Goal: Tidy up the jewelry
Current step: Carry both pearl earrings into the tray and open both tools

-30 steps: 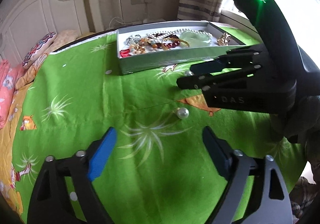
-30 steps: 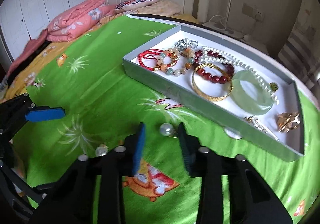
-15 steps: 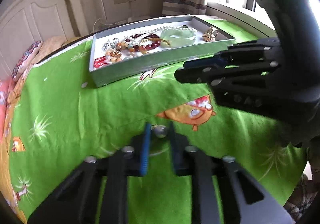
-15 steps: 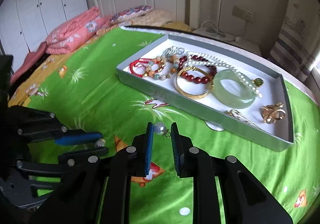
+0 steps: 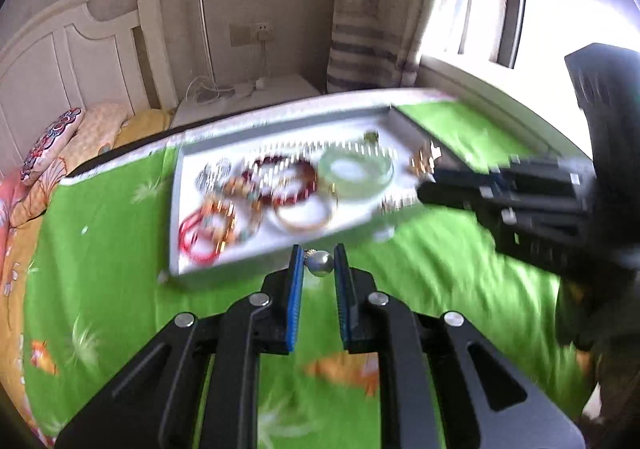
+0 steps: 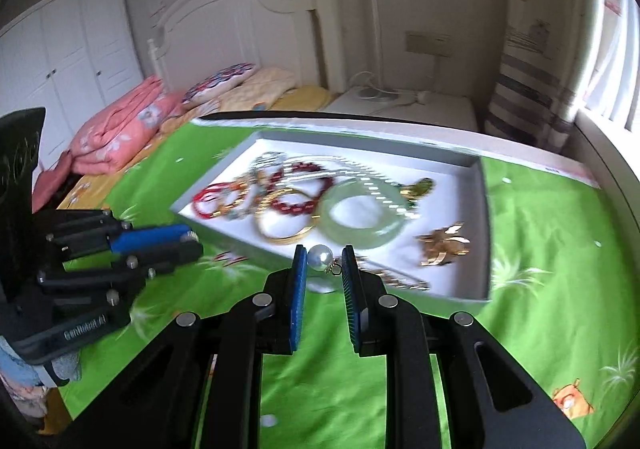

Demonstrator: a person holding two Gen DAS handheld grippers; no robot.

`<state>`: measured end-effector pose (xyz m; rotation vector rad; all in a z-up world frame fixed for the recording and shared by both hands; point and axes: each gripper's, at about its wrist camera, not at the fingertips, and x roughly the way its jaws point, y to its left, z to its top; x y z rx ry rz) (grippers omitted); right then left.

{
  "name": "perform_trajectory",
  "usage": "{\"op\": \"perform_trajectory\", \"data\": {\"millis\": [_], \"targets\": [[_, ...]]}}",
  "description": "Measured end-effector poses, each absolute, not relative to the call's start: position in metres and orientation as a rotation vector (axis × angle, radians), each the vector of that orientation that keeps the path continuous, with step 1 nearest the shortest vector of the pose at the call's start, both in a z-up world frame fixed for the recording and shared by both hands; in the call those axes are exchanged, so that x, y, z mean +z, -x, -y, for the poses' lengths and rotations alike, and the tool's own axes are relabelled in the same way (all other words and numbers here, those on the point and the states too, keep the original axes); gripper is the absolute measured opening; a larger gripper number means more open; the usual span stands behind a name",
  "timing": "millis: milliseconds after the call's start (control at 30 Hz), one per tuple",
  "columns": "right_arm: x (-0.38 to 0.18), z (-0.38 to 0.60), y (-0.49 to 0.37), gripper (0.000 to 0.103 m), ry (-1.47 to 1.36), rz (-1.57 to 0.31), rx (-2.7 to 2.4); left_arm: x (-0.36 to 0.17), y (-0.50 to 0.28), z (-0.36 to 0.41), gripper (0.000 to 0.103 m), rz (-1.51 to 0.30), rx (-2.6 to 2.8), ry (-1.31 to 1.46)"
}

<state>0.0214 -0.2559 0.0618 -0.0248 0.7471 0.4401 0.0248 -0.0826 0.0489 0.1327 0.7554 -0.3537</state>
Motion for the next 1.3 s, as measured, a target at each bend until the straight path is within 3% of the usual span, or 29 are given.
{"op": "perform_trajectory", "data": {"millis": [500, 567, 633, 700, 833, 900, 933, 1000, 1300], "targets": [[0.05, 0.266, -0.089, 0.021, -0.131, -0.743, 0.461, 0.041, -0.124, 0.106, 0.015, -0.782, -0.409, 0.15], [0.05, 0.276, -0.095, 0.027, -0.2, -0.75, 0.479, 0.038, -0.131, 0.102, 0.016, -0.791, -0.416, 0.193], [0.052, 0.286, -0.092, 0.041, -0.259, -0.732, 0.5, 0.038, -0.132, 0.098, 0.022, -0.787, -0.413, 0.216], [0.059, 0.295, -0.085, 0.055, -0.298, -0.695, 0.515, 0.041, -0.129, 0.09, 0.044, -0.767, -0.397, 0.239], [0.084, 0.311, -0.065, 0.056, -0.373, -0.595, 0.526, 0.062, -0.111, 0.072, 0.064, -0.69, -0.314, 0.271], [0.096, 0.317, -0.045, 0.061, -0.392, -0.539, 0.512, 0.078, -0.091, 0.066, 0.092, -0.602, -0.235, 0.238], [0.098, 0.319, -0.039, 0.074, -0.391, -0.527, 0.495, 0.084, -0.076, 0.064, 0.099, -0.536, -0.172, 0.205], [0.1, 0.317, -0.019, 0.087, -0.36, -0.513, 0.416, 0.087, -0.053, 0.063, 0.101, -0.455, -0.099, 0.148], [0.06, 0.271, 0.013, 0.087, -0.061, -0.62, 0.092, 0.057, -0.015, 0.066, 0.101, -0.519, 0.026, -0.016]]}}
